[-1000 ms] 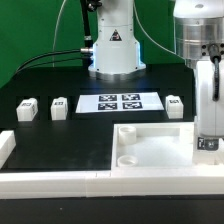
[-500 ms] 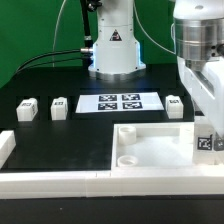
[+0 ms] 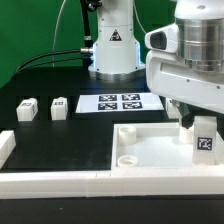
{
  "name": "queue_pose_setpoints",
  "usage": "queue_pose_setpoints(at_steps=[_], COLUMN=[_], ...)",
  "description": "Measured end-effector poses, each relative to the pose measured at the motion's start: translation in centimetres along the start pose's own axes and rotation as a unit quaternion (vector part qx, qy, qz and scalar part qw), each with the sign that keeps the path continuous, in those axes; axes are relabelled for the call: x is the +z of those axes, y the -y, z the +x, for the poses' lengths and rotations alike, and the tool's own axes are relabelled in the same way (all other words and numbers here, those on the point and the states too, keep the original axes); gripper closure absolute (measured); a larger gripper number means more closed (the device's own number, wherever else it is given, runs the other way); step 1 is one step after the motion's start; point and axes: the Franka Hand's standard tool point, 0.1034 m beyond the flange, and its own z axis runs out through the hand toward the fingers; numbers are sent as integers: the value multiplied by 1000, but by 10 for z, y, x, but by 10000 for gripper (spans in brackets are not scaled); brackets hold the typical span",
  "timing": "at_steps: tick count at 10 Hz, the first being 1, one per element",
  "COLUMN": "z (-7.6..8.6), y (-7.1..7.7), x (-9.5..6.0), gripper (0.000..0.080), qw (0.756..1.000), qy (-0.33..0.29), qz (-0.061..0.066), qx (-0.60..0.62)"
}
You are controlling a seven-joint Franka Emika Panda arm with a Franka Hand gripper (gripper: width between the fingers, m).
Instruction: Assemble one leg
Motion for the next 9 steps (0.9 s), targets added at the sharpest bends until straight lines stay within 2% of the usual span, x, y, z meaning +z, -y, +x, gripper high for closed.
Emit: queue_pose_setpoints(at_steps=[4, 6, 9], z=[0, 2, 2], y=[0, -1, -1], x=[0, 0, 0], gripper=[150, 150, 150], qw=[984, 961, 965], qy=[-4, -4, -4], qz=[-4, -5, -5], qx=[-177, -277, -262])
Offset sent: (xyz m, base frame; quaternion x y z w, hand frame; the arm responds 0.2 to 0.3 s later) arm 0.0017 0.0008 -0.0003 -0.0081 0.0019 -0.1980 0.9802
